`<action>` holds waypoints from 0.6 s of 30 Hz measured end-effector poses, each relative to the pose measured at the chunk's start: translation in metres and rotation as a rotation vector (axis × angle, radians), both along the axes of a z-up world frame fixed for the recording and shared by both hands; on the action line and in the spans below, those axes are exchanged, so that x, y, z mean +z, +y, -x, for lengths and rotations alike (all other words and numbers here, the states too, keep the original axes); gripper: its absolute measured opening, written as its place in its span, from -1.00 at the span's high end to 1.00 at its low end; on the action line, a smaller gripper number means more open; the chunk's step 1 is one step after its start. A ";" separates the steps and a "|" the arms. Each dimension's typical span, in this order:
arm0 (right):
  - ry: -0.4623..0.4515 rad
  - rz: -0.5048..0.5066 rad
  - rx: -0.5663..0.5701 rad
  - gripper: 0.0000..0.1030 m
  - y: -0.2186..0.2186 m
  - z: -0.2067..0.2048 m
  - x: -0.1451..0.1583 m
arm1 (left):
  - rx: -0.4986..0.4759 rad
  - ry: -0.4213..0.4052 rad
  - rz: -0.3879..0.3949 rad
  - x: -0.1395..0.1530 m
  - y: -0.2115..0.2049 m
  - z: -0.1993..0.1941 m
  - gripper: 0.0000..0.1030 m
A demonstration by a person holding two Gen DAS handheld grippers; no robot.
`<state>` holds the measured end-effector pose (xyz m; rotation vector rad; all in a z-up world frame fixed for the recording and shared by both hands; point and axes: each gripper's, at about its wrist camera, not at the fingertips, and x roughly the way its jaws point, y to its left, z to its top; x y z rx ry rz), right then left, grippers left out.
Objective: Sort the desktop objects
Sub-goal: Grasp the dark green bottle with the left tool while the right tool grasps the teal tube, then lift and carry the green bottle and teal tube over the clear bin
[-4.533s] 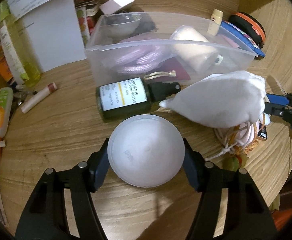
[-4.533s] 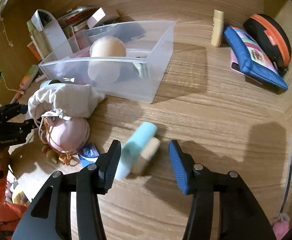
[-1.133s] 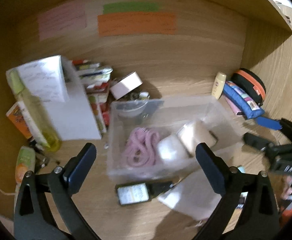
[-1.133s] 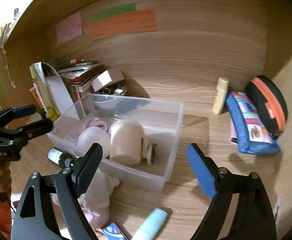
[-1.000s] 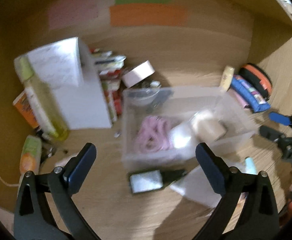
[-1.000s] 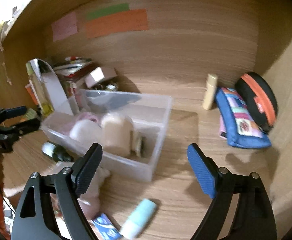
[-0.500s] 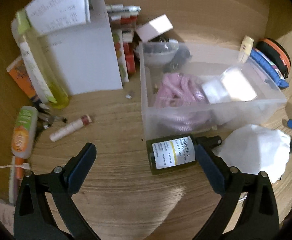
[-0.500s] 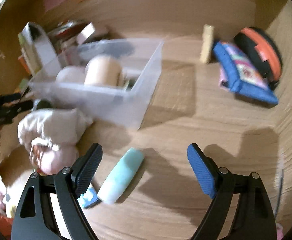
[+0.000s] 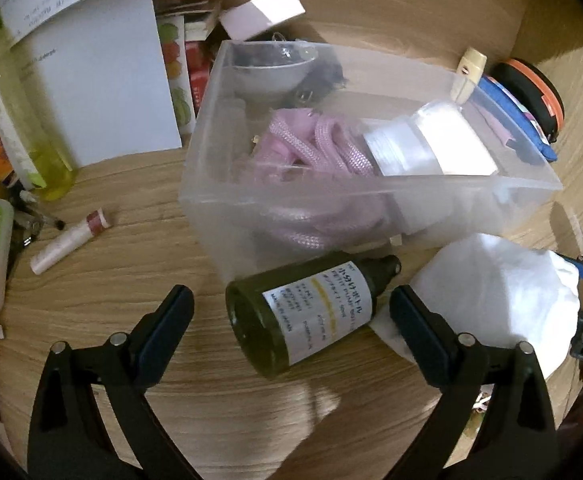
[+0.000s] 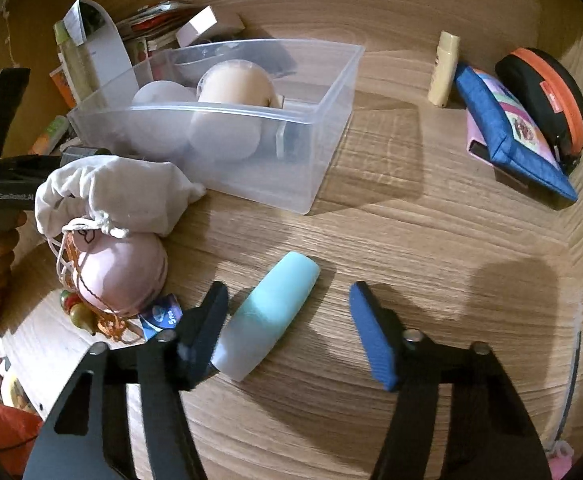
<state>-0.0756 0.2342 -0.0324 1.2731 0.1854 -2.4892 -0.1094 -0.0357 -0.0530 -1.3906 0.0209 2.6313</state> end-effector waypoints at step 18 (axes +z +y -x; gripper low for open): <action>0.060 0.083 -0.045 0.55 0.020 -0.004 0.020 | -0.022 0.115 0.044 0.021 0.014 -0.027 -0.24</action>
